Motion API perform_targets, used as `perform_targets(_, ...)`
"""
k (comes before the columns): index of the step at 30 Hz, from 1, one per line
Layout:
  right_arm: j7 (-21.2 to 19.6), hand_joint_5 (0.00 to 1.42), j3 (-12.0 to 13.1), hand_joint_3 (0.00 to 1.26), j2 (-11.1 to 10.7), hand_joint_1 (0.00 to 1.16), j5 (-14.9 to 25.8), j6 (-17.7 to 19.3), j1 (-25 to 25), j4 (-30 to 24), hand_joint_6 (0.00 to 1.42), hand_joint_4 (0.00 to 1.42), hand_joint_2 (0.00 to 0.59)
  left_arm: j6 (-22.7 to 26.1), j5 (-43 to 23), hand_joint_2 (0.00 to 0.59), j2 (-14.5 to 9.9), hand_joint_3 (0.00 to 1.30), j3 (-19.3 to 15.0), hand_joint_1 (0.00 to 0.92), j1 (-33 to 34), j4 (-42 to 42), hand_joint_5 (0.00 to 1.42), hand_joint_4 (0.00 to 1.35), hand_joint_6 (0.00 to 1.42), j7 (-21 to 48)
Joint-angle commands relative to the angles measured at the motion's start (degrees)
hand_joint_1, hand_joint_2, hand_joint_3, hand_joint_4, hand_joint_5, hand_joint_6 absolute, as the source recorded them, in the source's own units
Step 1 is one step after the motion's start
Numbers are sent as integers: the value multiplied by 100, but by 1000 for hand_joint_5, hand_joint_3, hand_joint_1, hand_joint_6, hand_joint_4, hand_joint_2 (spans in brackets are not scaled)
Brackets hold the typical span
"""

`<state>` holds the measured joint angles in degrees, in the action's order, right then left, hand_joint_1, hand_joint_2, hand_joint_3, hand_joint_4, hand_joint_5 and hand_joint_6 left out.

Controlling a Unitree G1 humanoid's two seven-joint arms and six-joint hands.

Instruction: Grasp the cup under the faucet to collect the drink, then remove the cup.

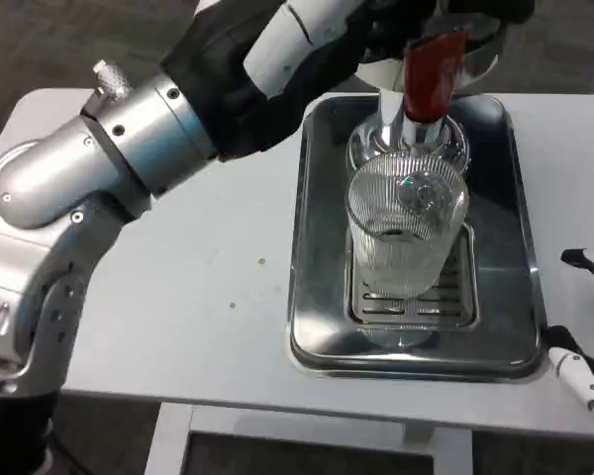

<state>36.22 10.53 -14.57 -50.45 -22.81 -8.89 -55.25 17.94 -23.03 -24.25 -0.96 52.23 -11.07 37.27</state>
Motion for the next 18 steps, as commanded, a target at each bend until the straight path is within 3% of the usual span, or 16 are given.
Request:
perform_targets(1,-82,0,15,114,-42,412,78,22,-55,-85,50,0,485,61,111,85,-263,186,81,0,-200,-191,243,133,193,210)
perform_targets(18,-114,0,84,114,-73,412,211,-42,-165,-126,50,0,485,-308,666,71,-521,186,463,0,-478,-274,243,131,191,606)
